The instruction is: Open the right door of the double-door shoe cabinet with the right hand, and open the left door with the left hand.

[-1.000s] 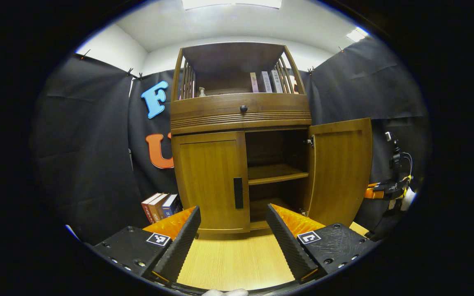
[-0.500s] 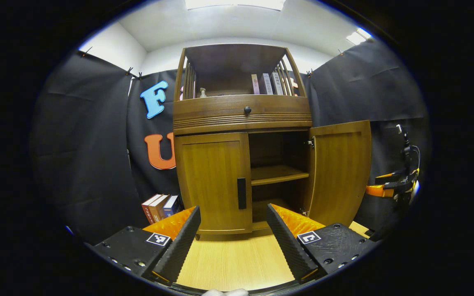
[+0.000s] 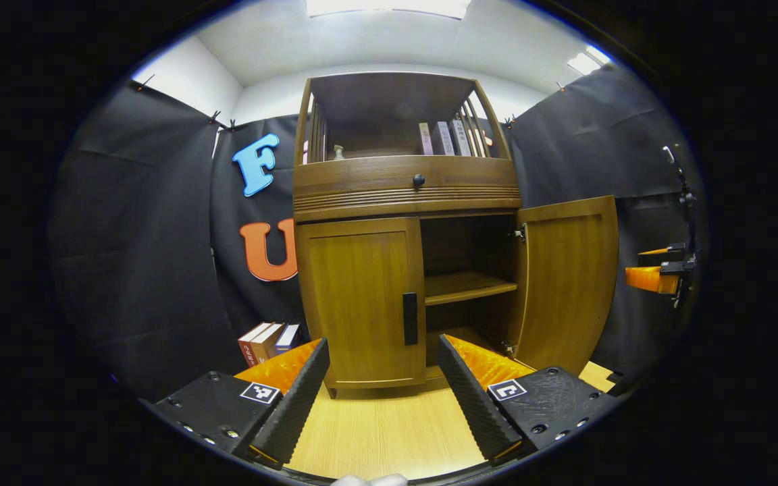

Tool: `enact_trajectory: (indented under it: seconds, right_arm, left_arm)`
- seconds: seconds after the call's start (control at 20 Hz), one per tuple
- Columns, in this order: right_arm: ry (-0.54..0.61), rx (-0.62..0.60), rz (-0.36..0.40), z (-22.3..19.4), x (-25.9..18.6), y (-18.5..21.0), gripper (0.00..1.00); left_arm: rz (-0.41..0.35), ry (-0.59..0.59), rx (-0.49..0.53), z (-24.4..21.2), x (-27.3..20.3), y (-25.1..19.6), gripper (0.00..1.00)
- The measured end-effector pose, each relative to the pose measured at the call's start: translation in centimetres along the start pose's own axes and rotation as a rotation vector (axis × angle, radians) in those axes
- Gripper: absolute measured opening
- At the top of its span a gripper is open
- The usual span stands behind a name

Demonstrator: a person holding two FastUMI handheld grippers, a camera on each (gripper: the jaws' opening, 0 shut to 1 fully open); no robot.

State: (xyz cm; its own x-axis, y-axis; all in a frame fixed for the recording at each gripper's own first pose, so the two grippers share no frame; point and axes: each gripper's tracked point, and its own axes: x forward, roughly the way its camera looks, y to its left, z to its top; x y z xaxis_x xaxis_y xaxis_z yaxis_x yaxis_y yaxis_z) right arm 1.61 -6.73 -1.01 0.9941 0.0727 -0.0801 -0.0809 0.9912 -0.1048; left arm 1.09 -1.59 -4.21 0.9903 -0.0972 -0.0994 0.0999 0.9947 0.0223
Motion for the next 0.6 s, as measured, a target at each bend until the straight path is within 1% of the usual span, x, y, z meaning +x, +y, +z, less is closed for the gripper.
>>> enact_trajectory:
  seconds: [0.05,0.1,0.15,0.2,0.25,0.35,0.45,0.6]
  right_arm:
    - [-0.007,0.009,0.005,0.5,0.1,1.2,1.0]
    - [-0.004,0.018,-0.008,0.7,0.2,2.1,1.0]
    - [-0.005,0.028,-0.034,0.9,0.5,2.7,1.0]
    - [-0.01,0.036,-0.047,1.1,0.6,3.5,1.0]
    - [-0.011,0.043,-0.051,1.2,0.7,4.6,1.0]
    - [-0.001,0.06,-0.055,0.2,0.7,6.4,1.0]
    - [0.004,0.095,-0.076,-0.8,0.6,7.6,1.0]
    - [0.029,0.101,-0.042,-2.2,0.5,10.0,1.0]
  left_arm:
    - [0.003,-0.004,0.001,0.2,0.0,0.4,0.96]
    - [0.011,-0.005,0.004,0.3,0.1,1.0,0.96]
    - [0.022,-0.005,0.007,0.3,0.2,1.6,1.0]
    - [0.034,-0.006,0.007,0.3,0.3,2.1,1.0]
    - [0.044,-0.007,0.003,0.3,0.2,2.6,0.96]
    - [0.062,0.0,-0.014,0.0,0.4,3.3,0.96]
    - [0.075,0.016,-0.031,-0.8,0.4,3.8,0.96]
    - [0.084,0.029,-0.041,-2.0,0.8,3.7,0.96]
